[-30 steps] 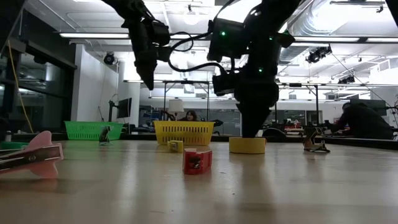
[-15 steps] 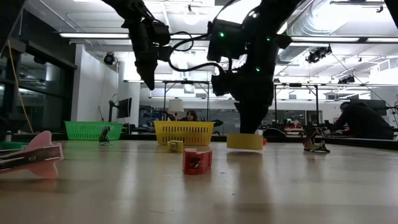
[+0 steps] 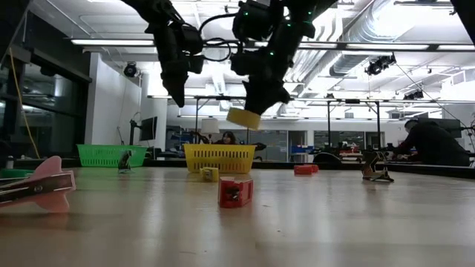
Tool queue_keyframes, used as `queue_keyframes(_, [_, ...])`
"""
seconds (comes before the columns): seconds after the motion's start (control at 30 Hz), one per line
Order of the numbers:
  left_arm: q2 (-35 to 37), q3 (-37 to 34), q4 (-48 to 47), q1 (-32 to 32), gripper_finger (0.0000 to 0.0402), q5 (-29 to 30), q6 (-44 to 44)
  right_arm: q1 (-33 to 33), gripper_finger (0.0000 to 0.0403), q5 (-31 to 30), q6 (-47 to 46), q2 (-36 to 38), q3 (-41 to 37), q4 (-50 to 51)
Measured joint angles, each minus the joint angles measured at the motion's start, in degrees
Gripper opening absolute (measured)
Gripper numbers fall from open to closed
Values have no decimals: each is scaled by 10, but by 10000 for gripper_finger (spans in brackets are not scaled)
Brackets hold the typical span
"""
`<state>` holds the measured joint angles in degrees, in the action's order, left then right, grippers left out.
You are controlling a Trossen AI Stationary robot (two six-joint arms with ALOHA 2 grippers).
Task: Pick and place Stapler, Stapler remover, tape
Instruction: Put the yellow tape into the yellow bin
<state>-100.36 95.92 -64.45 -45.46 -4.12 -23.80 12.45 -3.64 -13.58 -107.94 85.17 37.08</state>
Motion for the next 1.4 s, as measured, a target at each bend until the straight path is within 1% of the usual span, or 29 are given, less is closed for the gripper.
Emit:
queue_keyframes(0.13, [0, 0, 0, 1, 113, 0, 1, 31, 33, -24, -28, 0, 28, -17])
queue_keyframes(0.23, [0, 0, -1, 1, 113, 0, 3, 47, 33, -35, -32, 0, 33, -65])
queue_keyframes(0.33, [0, 0, -2, 1, 113, 0, 9, 58, 33, -35, -43, -3, 31, -111])
queue_keyframes(0.43, [0, 0, -2, 1, 113, 0, 16, 66, 33, -35, -69, -18, 31, -121])
queue_keyframes(0.5, [0, 0, -2, 1, 113, 0, 16, 71, 33, -32, -95, -32, 31, -121])
queue_keyframes(0.67, [0, 0, -2, 1, 113, 0, 16, 79, 33, 6, -173, -67, 40, -117])
queue_keyframes(0.8, [0, 0, -2, 1, 113, 0, 16, 86, 33, 38, -191, -93, 89, -75])
queue_keyframes(1.0, [0, 0, -4, 1, 113, 0, 16, 100, 33, 49, -149, -138, 207, 63])
queue_keyframes(1.13, [0, 0, -5, 1, 113, 2, 17, 108, 33, 57, -131, -174, 270, 127])
queue_keyframes(1.27, [0, 0, -9, 0, 113, 6, 17, 108, 33, 60, -119, -208, 309, 150])
queue_keyframes(1.4, [0, 0, -16, 0, 113, 11, 17, 106, 33, 58, -119, -215, 312, 152])
